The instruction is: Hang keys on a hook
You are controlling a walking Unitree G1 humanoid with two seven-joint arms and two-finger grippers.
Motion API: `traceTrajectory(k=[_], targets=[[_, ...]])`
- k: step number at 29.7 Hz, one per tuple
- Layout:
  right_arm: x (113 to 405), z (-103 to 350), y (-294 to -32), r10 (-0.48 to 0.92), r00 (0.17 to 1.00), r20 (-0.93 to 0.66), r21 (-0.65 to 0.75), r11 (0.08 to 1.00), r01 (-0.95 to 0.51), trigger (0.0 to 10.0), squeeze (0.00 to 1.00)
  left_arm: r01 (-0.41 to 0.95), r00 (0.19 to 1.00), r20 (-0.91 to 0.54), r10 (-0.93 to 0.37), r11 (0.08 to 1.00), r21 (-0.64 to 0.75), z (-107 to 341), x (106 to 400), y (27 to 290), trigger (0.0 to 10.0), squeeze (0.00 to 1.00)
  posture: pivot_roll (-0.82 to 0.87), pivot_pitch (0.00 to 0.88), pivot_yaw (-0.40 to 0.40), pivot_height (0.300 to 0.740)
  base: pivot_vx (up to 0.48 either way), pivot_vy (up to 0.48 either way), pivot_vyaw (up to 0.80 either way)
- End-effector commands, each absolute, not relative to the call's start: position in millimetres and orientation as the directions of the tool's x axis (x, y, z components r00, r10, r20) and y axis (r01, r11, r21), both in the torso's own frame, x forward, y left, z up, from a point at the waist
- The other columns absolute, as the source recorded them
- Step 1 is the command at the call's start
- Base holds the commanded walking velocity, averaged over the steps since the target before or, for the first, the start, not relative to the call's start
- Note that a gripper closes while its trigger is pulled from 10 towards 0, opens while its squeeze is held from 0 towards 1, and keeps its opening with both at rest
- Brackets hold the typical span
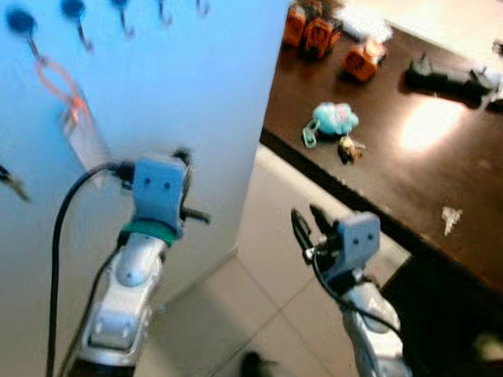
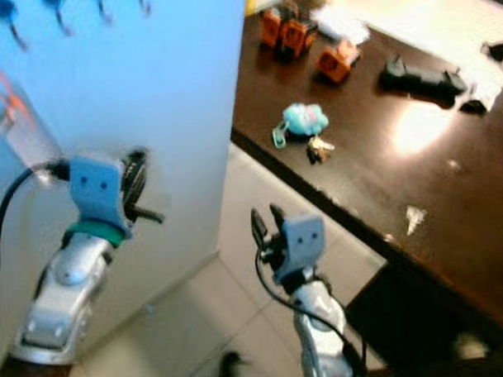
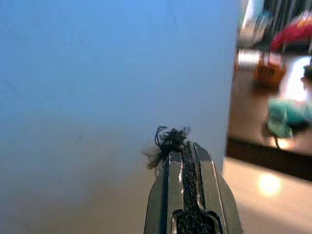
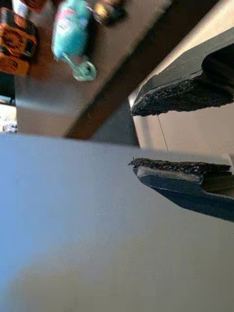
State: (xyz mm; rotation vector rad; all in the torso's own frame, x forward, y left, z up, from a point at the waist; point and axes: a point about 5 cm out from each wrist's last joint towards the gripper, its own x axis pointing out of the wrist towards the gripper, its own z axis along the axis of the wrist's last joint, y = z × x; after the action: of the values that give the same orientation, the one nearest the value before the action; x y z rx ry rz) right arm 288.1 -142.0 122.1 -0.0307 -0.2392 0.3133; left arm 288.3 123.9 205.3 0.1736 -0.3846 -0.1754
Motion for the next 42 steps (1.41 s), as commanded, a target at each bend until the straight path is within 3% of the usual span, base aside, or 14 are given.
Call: traceTrajectory(k=[1,6,11,24,42], targets=[[284,113,-141,0.317,0.927,0.199,-0.047,0.948,-0.314,10.0,0.00,0.165,0.894,0.376,-0.242,0.960,0.227,207,283,127,10.0,0.00,-0.04,0.125,-0.013,0.740,0.000,0.000,0.00],[285,108,-150,0.299,0.938,0.176,-0.060,0.954,-0.293,10.0,0.00,0.230,0.810,0.417,-0.412,0.878,0.419,228,268,123,10.0,0.00,-0.04,0.131,-0.015,0.740,0.000,0.000,0.00],[285,106,-151,0.297,0.940,0.168,-0.061,0.955,-0.291,10.0,0.00,0.241,0.776,0.434,-0.457,0.852,0.466,239,263,119,10.0,0.00,-0.04,0.131,-0.015,0.740,0.000,0.000,0.00],[291,104,-144,0.316,0.935,0.162,-0.063,0.949,-0.309,10.0,0.00,0.237,0.666,0.649,-0.367,0.930,0.282,312,279,93,10.0,0.00,-0.03,0.132,-0.017,0.740,0.000,0.000,0.00],[289,101,-141,0.298,0.940,0.169,-0.048,0.955,-0.294,10.0,0.00,0.154,0.736,0.639,-0.226,0.974,0.168,322,299,106,10.0,0.00,-0.03,0.140,0.003,0.740,0.000,0.000,0.00]])
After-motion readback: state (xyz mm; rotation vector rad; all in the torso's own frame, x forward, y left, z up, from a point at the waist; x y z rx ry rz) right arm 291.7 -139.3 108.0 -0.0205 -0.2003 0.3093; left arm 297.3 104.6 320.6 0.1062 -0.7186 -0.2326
